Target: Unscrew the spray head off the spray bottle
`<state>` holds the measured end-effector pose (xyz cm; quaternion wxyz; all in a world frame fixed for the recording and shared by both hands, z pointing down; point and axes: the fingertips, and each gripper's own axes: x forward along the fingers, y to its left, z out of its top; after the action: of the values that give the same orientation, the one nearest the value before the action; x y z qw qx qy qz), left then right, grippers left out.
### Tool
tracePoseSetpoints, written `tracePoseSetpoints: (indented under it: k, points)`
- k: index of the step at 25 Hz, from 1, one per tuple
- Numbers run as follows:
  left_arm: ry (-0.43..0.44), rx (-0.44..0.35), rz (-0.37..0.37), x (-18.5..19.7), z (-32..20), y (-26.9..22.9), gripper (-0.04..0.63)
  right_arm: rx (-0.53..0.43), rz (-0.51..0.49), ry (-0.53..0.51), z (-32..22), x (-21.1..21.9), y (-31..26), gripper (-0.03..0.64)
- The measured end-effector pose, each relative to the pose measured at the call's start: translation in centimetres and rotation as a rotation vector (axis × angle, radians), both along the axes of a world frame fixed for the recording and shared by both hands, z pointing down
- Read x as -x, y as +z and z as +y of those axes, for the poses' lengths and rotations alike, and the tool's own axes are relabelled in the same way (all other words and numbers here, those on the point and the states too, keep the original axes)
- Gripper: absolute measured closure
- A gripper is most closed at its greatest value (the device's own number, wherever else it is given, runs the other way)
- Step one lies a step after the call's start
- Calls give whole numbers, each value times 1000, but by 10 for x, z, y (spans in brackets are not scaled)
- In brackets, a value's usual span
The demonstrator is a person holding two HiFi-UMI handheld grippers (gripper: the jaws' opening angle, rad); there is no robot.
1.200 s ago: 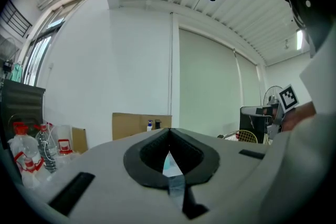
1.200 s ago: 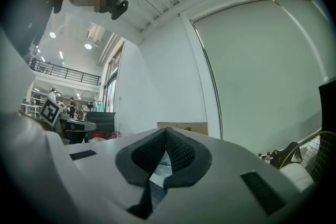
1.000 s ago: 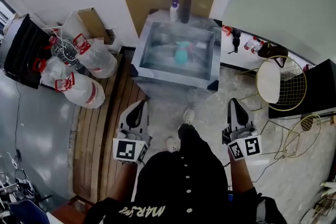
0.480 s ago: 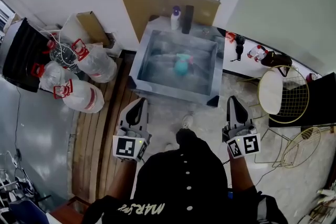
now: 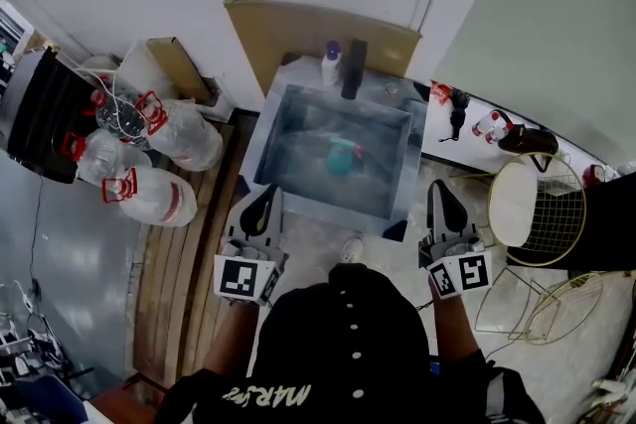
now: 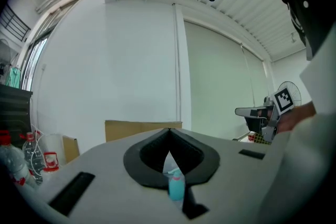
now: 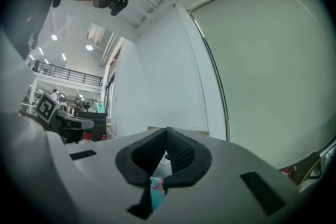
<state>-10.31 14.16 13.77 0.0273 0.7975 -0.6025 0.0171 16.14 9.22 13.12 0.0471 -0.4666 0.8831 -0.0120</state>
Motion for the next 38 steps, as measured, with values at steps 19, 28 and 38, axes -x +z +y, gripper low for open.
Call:
tracePoseSetpoints:
  k: [19,28,38]
  points:
    - [38,61,-55,-5,-75,22,571,-2,20,-115,-77,14,8,605]
    - [351,240,-206,-19,-115,93,571,23,152,-205,-104,51,19,604]
    - [692,448,-352,-36,-155,229,571,144,523,-489,-144,121,131,604]
